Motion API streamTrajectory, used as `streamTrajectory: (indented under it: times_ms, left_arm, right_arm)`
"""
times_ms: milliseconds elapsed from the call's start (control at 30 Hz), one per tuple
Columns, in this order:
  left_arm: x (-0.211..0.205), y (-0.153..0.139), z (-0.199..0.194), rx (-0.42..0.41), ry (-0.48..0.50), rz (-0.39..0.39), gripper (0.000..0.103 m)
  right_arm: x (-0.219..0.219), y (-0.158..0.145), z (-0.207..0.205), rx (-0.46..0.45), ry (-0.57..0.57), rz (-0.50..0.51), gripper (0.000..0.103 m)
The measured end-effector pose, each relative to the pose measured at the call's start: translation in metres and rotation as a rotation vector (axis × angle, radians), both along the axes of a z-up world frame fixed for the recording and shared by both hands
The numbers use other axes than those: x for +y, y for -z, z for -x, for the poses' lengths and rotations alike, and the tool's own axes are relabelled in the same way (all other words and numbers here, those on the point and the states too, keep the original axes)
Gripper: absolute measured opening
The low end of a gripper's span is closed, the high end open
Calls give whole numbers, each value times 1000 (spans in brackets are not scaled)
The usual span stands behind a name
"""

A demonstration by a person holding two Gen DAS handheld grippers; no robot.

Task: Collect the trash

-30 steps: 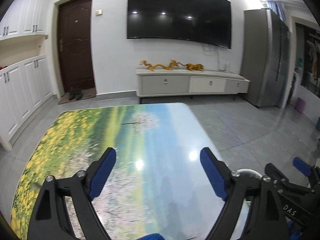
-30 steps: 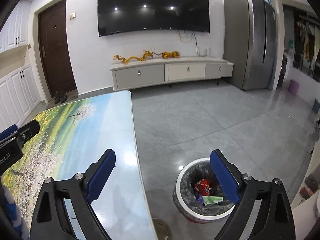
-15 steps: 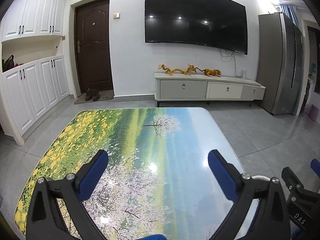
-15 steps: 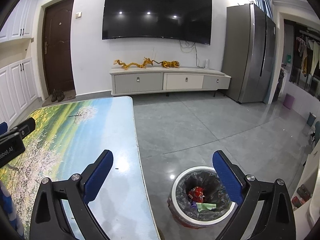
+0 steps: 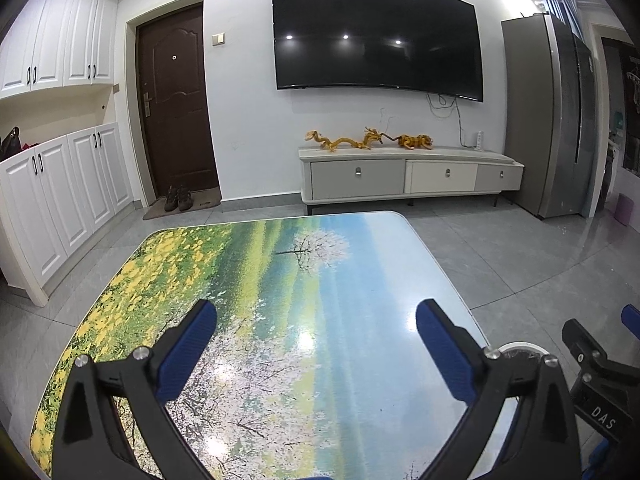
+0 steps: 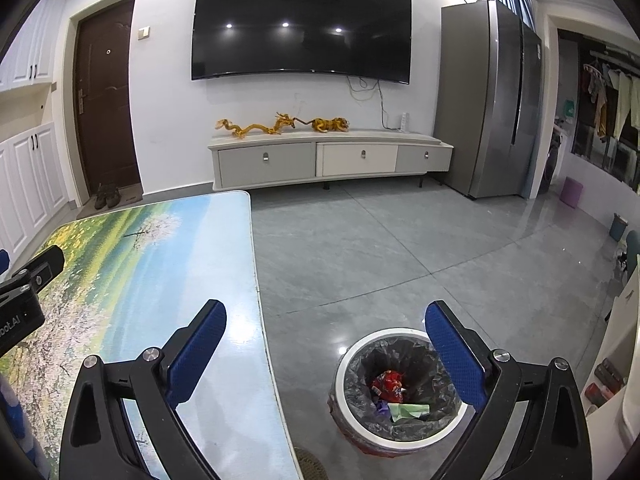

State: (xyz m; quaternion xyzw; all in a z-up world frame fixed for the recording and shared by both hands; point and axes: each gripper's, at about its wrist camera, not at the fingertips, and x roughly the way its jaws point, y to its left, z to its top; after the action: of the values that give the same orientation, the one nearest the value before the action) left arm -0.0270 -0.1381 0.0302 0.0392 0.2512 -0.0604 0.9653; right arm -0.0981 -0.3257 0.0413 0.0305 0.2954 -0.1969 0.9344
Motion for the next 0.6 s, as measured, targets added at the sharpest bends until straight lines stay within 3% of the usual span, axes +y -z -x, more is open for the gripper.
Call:
streamTrajectory:
  times_ms: [600]
  left_arm:
    - [-15,5,8,30,55,-20,100]
  right_arm:
    - [-6,3,-1,14,28,4,98]
